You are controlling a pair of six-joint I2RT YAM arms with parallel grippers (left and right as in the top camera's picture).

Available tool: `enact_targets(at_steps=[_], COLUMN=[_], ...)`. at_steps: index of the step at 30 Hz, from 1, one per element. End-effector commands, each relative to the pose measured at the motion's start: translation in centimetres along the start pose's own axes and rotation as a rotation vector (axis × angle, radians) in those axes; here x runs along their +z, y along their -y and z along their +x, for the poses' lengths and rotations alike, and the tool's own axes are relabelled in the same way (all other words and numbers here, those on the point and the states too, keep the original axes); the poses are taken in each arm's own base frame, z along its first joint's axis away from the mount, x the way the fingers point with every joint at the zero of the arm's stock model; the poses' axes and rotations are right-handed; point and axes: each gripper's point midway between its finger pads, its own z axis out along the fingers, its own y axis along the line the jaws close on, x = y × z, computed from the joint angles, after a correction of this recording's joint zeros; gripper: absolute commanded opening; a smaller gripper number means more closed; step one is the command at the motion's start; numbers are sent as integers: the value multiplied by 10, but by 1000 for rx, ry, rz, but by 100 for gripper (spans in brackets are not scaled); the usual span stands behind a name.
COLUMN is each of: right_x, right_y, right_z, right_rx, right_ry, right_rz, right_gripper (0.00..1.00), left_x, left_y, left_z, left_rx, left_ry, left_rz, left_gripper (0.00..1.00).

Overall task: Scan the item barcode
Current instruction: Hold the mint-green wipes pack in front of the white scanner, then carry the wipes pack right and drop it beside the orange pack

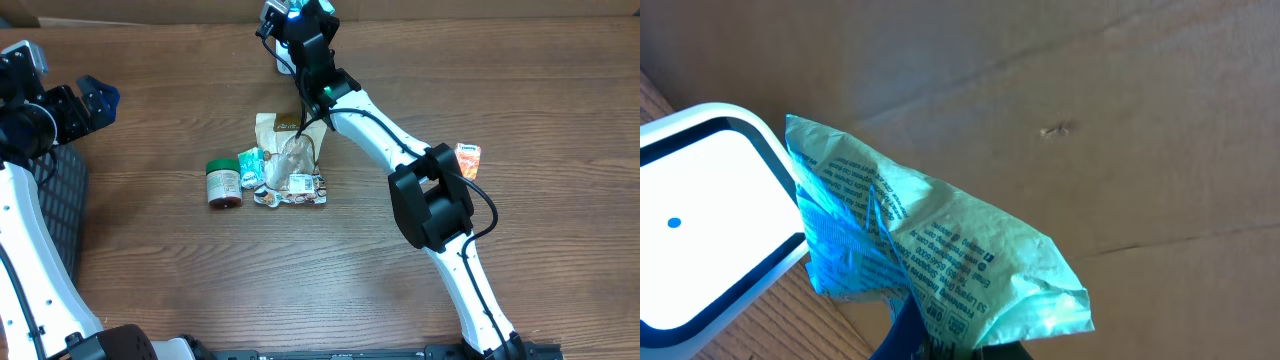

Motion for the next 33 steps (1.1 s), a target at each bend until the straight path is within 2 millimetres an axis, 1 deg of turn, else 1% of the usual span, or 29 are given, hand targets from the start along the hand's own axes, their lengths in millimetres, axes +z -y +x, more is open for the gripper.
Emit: enact_targets(at_steps=[1, 2, 5, 7, 9, 10, 11, 14, 16, 17, 18, 19, 20, 21, 23, 25, 28, 30, 31, 33], right_x=[-3, -6, -20, -33, -49, -68, -78, -121, -160, -190, -207, -230, -244, -259, -270, -274, -266, -253, -248, -238], right_y=[15, 21, 50, 71, 86, 91, 92, 100, 109, 115, 122, 133, 140, 151, 163, 172, 175, 172, 170, 163], right_z=[-1, -1, -12, -22, -32, -43, -47, -66, -80, -87, -89, -88, -82, -70, -42, -8, 49, 97, 113, 160], right_rx=[51, 85, 215, 282, 332, 368, 400, 610, 736, 797, 828, 882, 930, 993, 1075, 1144, 1280, 1376, 1407, 1489], right_ry=[-23, -31, -19, 5, 24, 53, 68, 131, 185, 224, 241, 247, 225, 178, 67, -54, -278, -457, -518, -682], right_rz=[45, 59, 86, 77, 35, -68, -124, -361, -556, -701, -770, -862, -917, -958, -963, -947, -901, -829, -799, -732], right_gripper=[4, 4, 4, 4, 4, 4, 4, 4, 4, 4, 4, 4, 4, 4, 4, 4, 4, 4, 4, 4], left_x=[-6, -6, -6, -6, -6, -6, -6, -6, -6, -6, -6, -6, -6, -6, -6, -6, -6, -6, -6, -6], left_y=[7, 7, 7, 7, 7, 7, 7, 7, 7, 7, 7, 7, 7, 7, 7, 7, 7, 7, 7, 7], left_z=[-5, -5, -5, -5, -5, -5, -5, -5, -5, -5, -5, -5, -5, -5, -5, -5, -5, -5, -5, -5], left_rx=[8, 8, 8, 8, 8, 8, 8, 8, 8, 8, 8, 8, 8, 8, 8, 8, 8, 8, 8, 8], left_ry=[20, 20, 20, 20, 20, 20, 20, 20, 20, 20, 20, 20, 20, 20, 20, 20, 20, 20, 20, 20], left_rz=[20, 20, 20, 20, 20, 20, 20, 20, 20, 20, 20, 20, 20, 20, 20, 20, 20, 20, 20, 20], left_gripper=[100, 99, 100, 100, 100, 100, 100, 100, 100, 100, 100, 100, 100, 100, 99, 100, 100, 100, 100, 100])
